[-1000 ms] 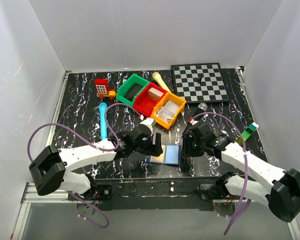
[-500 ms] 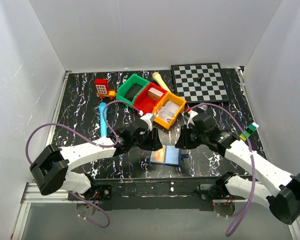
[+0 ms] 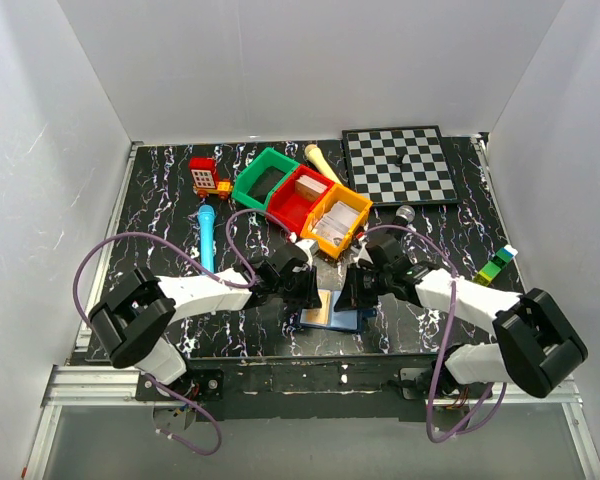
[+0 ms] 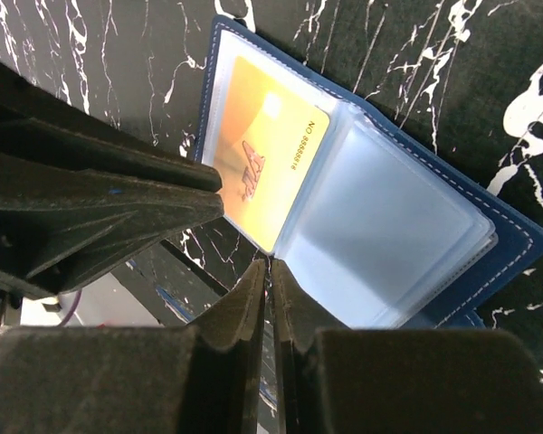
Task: Take the credit cards out of the card holder
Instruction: Remove the credit card from the card holder.
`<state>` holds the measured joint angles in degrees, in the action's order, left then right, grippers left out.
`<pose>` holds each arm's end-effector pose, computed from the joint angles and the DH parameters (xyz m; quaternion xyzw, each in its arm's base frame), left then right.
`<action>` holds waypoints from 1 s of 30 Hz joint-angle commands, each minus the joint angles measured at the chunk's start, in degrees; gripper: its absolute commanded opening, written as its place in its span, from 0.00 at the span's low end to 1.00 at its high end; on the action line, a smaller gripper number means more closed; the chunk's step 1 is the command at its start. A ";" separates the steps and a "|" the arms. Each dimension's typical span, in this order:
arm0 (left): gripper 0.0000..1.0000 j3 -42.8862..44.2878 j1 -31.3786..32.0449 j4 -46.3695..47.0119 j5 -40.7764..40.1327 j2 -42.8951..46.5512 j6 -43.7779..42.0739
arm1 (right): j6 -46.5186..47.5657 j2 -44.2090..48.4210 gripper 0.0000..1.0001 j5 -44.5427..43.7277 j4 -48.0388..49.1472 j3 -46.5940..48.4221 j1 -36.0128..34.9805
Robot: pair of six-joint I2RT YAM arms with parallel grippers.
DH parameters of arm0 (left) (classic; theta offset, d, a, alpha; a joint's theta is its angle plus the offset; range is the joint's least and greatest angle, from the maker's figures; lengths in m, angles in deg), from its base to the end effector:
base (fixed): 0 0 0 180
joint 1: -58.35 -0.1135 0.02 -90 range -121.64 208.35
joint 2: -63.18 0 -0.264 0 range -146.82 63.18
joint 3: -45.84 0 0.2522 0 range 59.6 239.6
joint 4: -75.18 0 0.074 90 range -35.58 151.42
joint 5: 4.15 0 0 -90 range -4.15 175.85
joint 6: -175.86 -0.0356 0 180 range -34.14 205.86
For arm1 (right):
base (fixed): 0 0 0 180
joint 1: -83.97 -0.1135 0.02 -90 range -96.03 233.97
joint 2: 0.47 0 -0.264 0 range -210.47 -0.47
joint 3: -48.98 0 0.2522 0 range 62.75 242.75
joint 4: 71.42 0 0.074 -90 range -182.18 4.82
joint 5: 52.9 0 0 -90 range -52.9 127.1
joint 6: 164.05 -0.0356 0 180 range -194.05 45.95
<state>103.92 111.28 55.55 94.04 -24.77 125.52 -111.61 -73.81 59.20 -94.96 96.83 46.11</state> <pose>0.1769 -0.2426 0.1687 0.1327 0.9267 -0.2959 0.1901 0.1829 0.1592 0.1771 -0.0695 0.9192 0.3521 0.1619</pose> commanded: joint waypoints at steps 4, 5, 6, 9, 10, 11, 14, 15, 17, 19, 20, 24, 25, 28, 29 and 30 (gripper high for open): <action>0.06 -1.25 -0.46 0.51 -1.41 -0.74 0.94 | -3.75 -3.56 0.30 3.12 8.55 -1.13 0.69; 0.04 -1.25 -0.46 0.16 -2.03 -0.74 1.21 | -4.10 -3.82 0.37 3.12 9.16 -1.21 0.78; 0.03 -1.42 -0.46 -0.02 -2.56 -0.83 1.38 | -4.36 -3.91 0.41 2.77 9.25 -1.30 0.78; 0.00 -1.95 -0.54 -0.19 -3.00 -1.18 1.91 | -4.98 -4.70 0.48 1.98 9.17 -1.13 0.78; 0.00 -2.04 -0.54 -0.28 -3.09 -1.44 1.91 | -4.89 -5.23 0.48 1.97 10.91 -1.04 0.86; 0.00 -2.04 -0.54 -0.37 -3.17 -1.79 2.09 | -5.06 -5.76 0.48 1.97 11.01 -0.95 0.87; 0.00 -2.21 -0.54 -0.72 -3.44 -2.41 2.26 | -5.42 -7.34 0.48 2.24 12.24 -0.95 0.95; 0.00 -2.30 -0.54 -0.81 -3.53 -2.50 2.35 | -5.59 -7.86 0.48 2.41 12.68 -0.95 0.95; 0.00 -2.74 -0.54 -0.64 -3.62 -2.50 2.53 | -6.03 -8.83 0.47 2.68 13.64 -1.13 0.95; 0.00 -3.09 -0.54 -0.29 -3.62 -2.32 2.70 | -6.30 -9.89 0.46 2.94 14.26 -1.04 1.04; 0.00 -3.18 -0.54 -0.37 -3.62 -2.24 2.79 | -6.47 -10.33 0.45 3.11 14.70 -1.13 1.04; 0.00 -3.79 -0.54 0.07 -3.62 -1.27 2.79 | -6.74 -10.95 0.45 3.20 15.23 -1.30 1.13; 0.00 -3.88 -0.54 0.07 -3.53 -0.83 2.97 | -6.82 -11.12 0.45 3.20 15.23 -1.30 1.13; 0.00 -3.80 -0.54 -0.19 -3.70 0.83 2.88 | -6.74 -11.21 0.44 3.12 15.14 -1.30 1.22; 0.00 -3.62 -0.54 -0.37 -3.96 1.62 2.71 | -6.82 -11.30 0.45 3.03 14.97 -1.30 1.30; 0.00 -3.62 -0.46 -0.72 -4.14 2.24 2.62 | -6.82 -11.47 0.45 2.85 14.62 -1.13 1.22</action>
<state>101.10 110.95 56.88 91.89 -26.21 128.52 -118.32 -84.54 62.18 -81.45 95.67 46.92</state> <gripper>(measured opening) 0.009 0.446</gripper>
